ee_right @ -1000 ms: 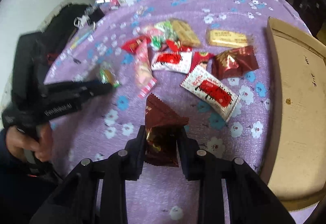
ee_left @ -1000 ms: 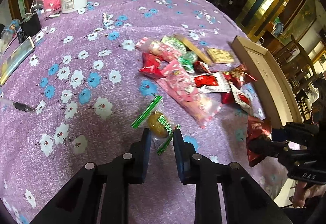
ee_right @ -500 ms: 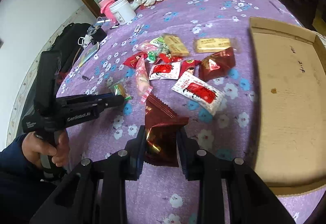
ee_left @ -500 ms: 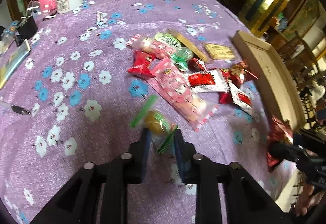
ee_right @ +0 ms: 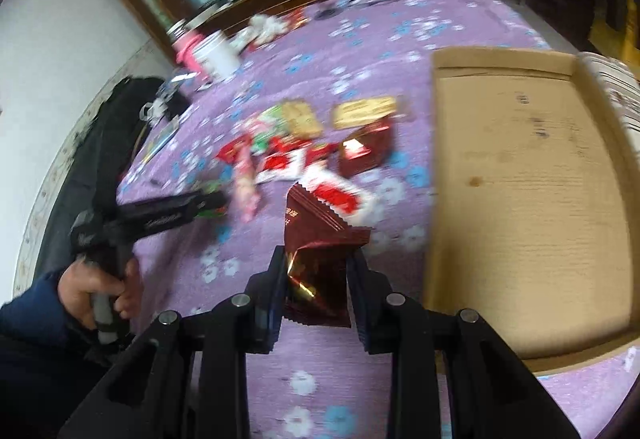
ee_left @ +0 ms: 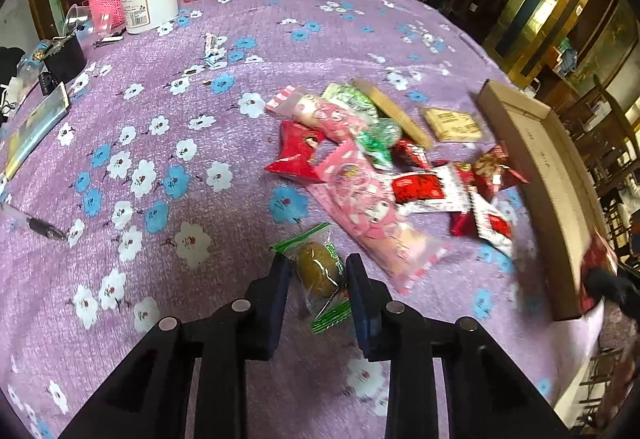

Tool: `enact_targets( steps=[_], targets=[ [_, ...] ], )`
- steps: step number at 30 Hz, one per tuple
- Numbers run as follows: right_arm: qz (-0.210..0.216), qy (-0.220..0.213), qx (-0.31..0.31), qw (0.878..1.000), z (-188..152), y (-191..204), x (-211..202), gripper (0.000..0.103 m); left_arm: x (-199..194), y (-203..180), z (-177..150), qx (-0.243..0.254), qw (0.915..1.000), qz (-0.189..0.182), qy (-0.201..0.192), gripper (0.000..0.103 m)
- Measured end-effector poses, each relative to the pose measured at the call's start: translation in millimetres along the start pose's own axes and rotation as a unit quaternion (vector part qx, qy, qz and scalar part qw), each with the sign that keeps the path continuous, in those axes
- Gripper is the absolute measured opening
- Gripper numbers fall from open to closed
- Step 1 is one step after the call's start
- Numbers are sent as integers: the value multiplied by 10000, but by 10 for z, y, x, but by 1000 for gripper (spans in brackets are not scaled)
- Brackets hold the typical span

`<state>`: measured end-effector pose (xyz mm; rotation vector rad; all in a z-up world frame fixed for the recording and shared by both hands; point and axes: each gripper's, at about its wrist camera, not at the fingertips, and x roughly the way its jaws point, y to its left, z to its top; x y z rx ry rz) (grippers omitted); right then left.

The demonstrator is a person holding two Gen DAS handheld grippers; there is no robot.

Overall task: Organize snacks
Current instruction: 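Carry the dark red candy with the right gripper into the tray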

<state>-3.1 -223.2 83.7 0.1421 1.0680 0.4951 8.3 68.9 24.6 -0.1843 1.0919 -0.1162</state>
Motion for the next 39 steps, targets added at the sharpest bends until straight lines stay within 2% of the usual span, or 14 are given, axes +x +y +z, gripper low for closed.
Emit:
enact_targets(
  steps=[5,8,18,22,27,32,39],
  targets=[
    [-467,-74,546,9974,-8,-520,-72,28,-177,-181,-15,203,9994,-271,-113,29],
    [-623,96,708,9955,-75,-701,-20,28,-247,-319,8,334,9985,-406,-148,29],
    [-591,473,610,9953,-452,-544,-79,28,-378,-761,147,809,9935,-779,-196,29],
    [-436,350,788,9953,-527,-580,-238,28,-427,-983,222,1059,9896,-952,-211,29],
    [-368,-63,1057,9937,-399,-719,-570,28,-462,-1283,304,1282,9845,-1184,-177,29],
    [-366,-372,1065,9929,-182,-809,-862,28,-483,-1642,408,1514,9780,-1429,-152,29],
    [-355,-545,1036,9925,180,-959,-1002,28,-412,-2186,586,1786,9701,-1636,-158,29]
  ],
)
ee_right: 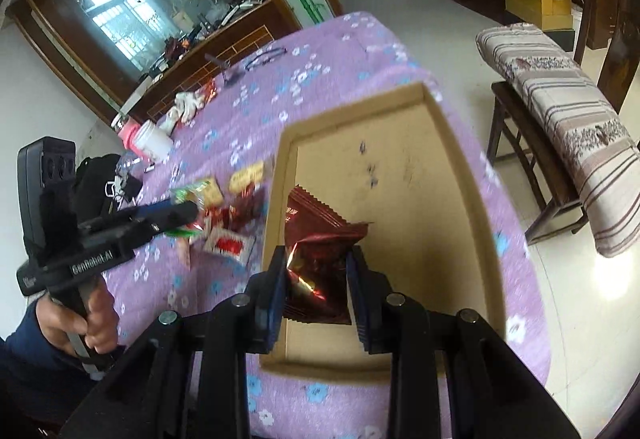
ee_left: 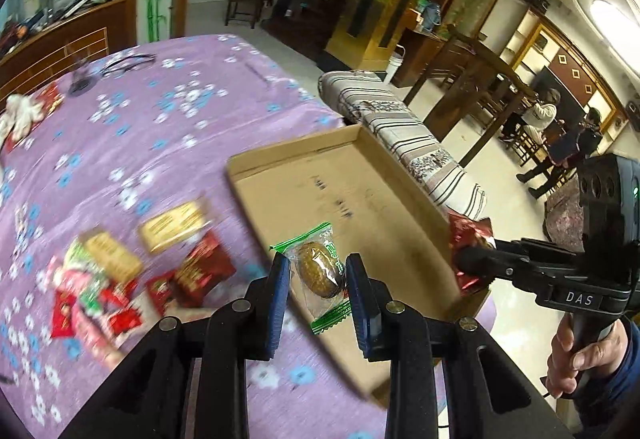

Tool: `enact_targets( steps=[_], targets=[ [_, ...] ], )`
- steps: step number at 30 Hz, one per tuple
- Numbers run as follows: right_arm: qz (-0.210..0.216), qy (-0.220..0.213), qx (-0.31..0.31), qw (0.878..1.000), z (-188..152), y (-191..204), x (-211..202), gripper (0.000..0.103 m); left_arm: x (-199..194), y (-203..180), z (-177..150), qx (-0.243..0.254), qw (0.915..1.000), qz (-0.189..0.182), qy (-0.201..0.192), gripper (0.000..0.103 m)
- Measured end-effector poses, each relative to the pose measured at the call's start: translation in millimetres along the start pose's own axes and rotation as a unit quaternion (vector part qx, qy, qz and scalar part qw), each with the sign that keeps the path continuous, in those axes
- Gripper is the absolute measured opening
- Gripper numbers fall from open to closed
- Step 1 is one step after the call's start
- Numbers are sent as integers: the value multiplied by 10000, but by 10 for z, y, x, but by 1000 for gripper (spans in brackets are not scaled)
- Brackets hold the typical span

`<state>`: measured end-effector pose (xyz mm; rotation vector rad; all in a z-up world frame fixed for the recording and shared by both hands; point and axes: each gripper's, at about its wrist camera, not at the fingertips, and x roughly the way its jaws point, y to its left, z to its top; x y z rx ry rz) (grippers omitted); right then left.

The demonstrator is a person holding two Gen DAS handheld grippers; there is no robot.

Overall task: Organize snacks
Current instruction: 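Carry the dark red candy with the right gripper into the tray, then release mooncake bag into tray with left gripper while right releases red candy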

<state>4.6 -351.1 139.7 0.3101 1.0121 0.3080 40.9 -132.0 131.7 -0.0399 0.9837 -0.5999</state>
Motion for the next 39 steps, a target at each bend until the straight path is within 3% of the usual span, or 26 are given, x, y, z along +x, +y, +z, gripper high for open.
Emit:
enact_targets(
  steps=[7,17,26,39],
  targets=[
    [-80,94,-10,9999,361,-114,273,28,491,-120,227,-86,9998,-4,172,29],
    [-117,552,28,9984,771,-406,943,28,1179,98,380,-335,9973,400,521,29],
    [-109,901,-86,9958,986,-451,1436,29,1402,165,436,-374,9957,617,589,29],
    [-194,1100,-204,9935,1067,-424,1681,31,1499,226,451,-430,9934,868,614,30]
  ],
)
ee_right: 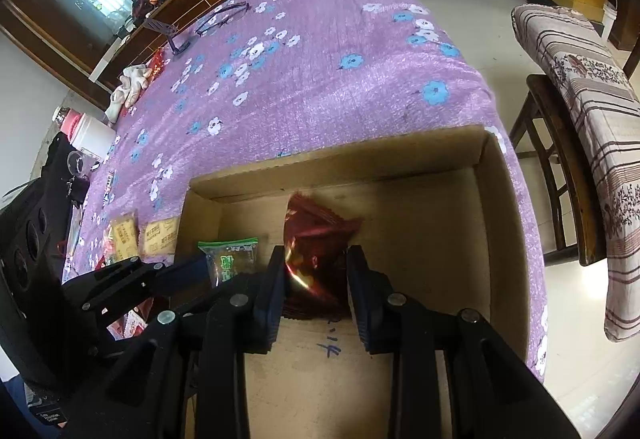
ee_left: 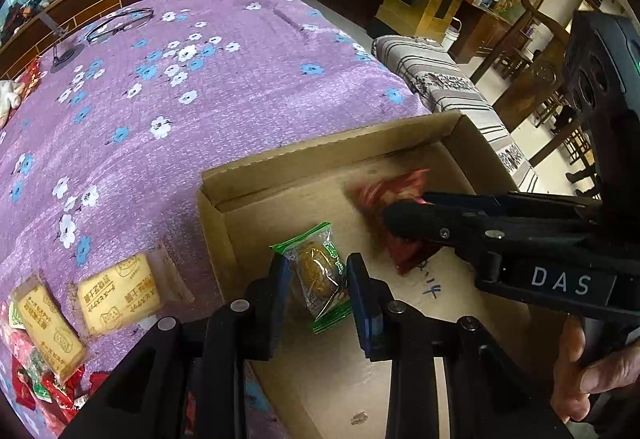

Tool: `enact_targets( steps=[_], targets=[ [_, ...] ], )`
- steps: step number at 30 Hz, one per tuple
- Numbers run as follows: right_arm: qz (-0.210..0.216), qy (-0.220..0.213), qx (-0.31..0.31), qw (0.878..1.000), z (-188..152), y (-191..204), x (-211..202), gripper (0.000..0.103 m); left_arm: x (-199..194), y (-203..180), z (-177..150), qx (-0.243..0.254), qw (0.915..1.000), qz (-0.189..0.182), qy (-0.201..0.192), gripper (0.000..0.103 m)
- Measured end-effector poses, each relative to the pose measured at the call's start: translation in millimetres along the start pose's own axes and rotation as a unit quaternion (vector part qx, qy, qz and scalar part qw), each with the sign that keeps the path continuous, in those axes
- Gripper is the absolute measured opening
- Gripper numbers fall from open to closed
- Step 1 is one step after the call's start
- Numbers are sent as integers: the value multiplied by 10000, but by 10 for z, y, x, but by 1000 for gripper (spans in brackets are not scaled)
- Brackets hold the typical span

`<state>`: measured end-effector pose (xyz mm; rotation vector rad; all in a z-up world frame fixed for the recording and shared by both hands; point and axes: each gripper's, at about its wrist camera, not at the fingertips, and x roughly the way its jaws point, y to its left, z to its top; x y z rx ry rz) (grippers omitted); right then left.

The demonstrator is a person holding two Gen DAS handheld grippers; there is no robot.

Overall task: Organize snacks
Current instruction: 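Release mooncake bag into tray with left gripper while right releases red candy, then move both open grippers back over the snack pile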

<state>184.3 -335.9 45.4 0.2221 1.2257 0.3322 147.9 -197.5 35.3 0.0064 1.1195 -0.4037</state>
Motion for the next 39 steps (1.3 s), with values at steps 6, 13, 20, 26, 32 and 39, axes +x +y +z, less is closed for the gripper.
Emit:
enact_targets(
  steps=[6,13,20,26,32,39],
  targets=[
    [18,-70,-10,10000,6,16,-37,41,-31,-8,-8,-13,10000,2,-5,31],
    [62,-248,126,9996,-54,-17,-210,50,-94,-74,-23,70,10000,9,-31,41],
    [22,-753,158,9970,-174,45,-588,50,-238,-136,-76,109,9999,-18,-111,42],
    [-92,-1120,159,9935,-427,153,-938,50,-555,-140,-225,167,9991,-111,-367,42],
    [51,-1465,-1,9892,-779,410,-1180,43,-948,31,-436,94,9977,-212,-642,42],
    [649,-1307,150,9892,-1053,755,-1054,25,-1419,467,-855,-127,9959,-152,-887,42]
  ],
)
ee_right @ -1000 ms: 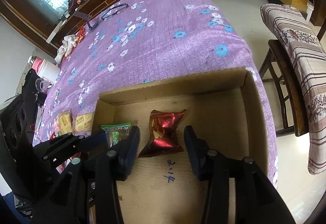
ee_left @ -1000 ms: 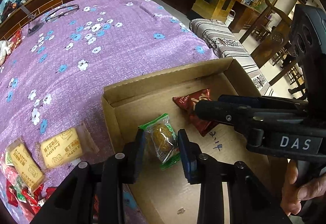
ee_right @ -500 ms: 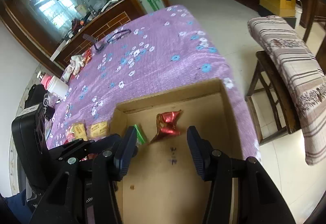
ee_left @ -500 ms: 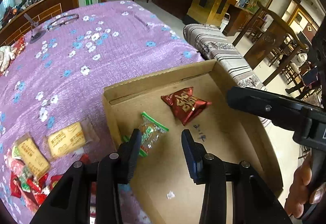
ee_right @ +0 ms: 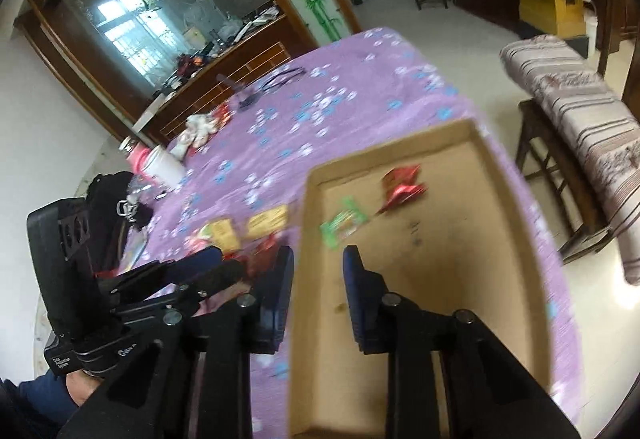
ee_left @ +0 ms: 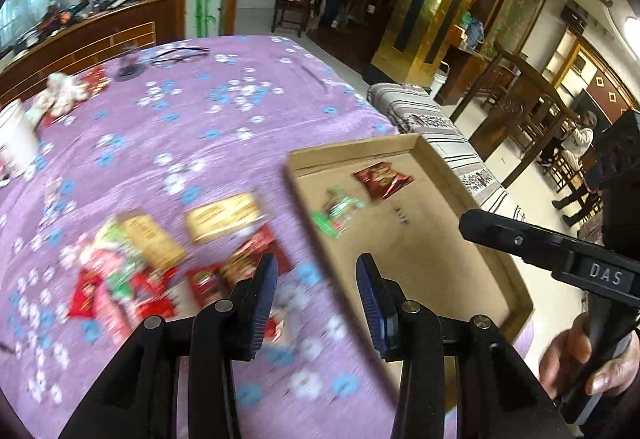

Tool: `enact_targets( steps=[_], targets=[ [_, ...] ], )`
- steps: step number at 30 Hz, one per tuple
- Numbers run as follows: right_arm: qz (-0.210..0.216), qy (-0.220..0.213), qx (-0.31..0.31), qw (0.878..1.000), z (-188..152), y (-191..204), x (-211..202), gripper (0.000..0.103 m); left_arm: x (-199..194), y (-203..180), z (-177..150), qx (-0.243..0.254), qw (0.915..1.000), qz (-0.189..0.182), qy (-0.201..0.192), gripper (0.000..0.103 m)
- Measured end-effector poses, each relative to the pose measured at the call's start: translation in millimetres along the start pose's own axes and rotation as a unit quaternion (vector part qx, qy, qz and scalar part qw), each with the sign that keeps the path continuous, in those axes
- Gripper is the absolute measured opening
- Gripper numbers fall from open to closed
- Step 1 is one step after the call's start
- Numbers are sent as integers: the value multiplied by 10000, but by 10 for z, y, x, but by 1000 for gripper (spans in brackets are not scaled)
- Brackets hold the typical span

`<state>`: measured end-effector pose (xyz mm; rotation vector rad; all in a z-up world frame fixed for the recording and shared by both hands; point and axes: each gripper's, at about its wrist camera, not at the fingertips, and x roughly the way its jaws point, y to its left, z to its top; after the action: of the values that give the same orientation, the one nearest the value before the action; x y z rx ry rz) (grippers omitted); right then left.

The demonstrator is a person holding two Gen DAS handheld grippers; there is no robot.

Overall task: Organize snacks
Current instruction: 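Move both open grippers back over the snack pile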

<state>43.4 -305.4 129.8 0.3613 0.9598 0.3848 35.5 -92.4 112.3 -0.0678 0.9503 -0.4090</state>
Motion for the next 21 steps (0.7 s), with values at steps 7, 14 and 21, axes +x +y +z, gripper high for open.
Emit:
enact_targets(
  steps=[7,14,21],
  targets=[
    [377,456,-333,9977,-237,587,271,36,-294,389,-299,-110,9998,153,-34,42],
    [248,923,-704,9929,-418,949,525,60,-412,770,-469,-393,9988,289,1,43],
    [437,1246,-504,9900,-489,937,751,60,-512,1163,-604,-835,9953,489,51,43]
  ],
)
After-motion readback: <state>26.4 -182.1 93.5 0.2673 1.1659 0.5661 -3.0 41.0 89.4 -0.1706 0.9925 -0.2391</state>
